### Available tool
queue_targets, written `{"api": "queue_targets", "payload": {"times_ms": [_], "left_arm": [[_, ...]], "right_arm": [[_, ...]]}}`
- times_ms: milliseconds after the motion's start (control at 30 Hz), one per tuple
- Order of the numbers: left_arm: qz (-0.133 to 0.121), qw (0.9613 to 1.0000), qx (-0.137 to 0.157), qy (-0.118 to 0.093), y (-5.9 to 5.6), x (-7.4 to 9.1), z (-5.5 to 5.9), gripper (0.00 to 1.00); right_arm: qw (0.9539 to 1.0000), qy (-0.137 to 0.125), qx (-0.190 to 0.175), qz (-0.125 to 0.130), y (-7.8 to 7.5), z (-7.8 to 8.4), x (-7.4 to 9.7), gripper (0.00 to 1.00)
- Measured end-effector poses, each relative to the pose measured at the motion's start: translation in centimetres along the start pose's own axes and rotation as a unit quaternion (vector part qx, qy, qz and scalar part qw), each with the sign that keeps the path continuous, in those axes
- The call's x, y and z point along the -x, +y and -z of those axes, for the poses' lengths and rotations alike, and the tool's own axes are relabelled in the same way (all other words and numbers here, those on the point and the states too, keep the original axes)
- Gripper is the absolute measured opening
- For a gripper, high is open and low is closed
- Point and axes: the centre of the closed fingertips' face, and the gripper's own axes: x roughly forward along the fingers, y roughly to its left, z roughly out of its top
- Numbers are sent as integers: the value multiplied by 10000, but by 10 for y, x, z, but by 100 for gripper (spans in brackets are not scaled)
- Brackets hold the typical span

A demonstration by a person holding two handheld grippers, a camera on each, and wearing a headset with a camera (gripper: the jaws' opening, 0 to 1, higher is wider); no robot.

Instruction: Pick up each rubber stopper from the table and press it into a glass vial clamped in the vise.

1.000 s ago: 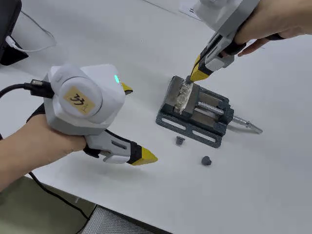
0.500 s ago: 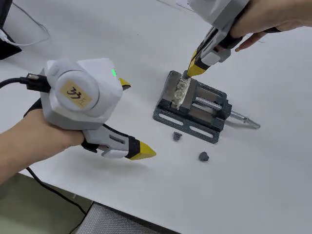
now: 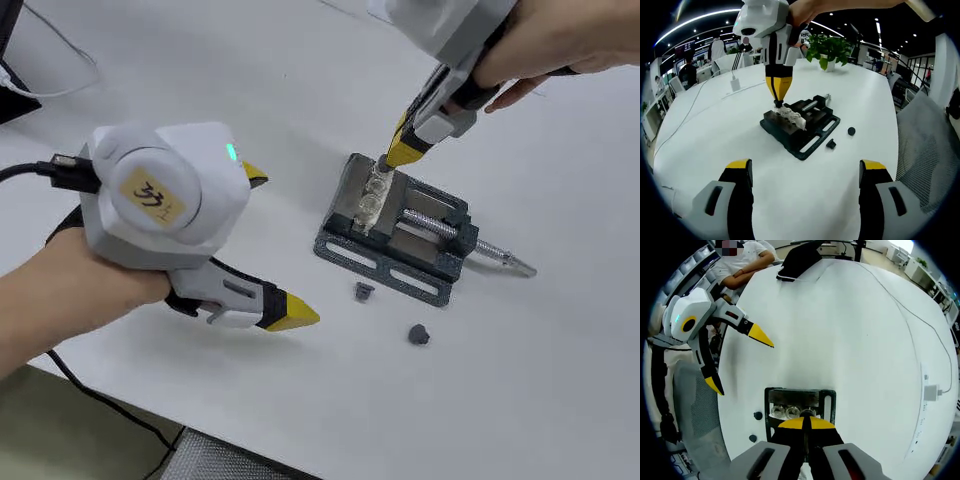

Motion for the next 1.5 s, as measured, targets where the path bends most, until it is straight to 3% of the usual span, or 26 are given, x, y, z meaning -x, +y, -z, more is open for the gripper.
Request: {"api": "queue_targets", "payload": {"times_ms": [133, 267, 400, 733, 833, 1067, 1367, 1433, 1500], "left_arm": [[-3, 10000, 18, -29, 2, -1, -2, 87], [4, 10000, 26, -28, 3, -2, -2, 87], [-34, 9999, 79, -63, 6, -3, -1, 86], [-64, 9999, 88, -110, 9, -5, -4, 86], [-86, 9998, 83, -130, 10, -4, -5, 86], [-95, 9998, 88, -124, 10, -5, -5, 86], [-83, 9999, 84, -119, 9, -10, -8, 86], [-72, 9998, 86, -143, 8, -10, -10, 85], [-97, 9998, 52, -134, 9, -10, -11, 85]], "right_arm": [[9999, -8, -127, 14, -1, 0, 0, 0], [10000, 8, 2, 42, -1, 1, 0, 0], [9998, -53, -181, 2, -5, 0, -1, 0], [9999, 137, -37, -27, -1, 1, -1, 0], [9997, 91, -191, -82, -1, 1, 0, 0], [9999, 97, -132, -44, -1, 1, -2, 0], [9993, 346, 106, 66, 1, -1, -5, 0], [9981, 514, 307, 145, 0, -1, -5, 0], [9981, 510, 238, 244, 0, -1, -6, 0]]}}
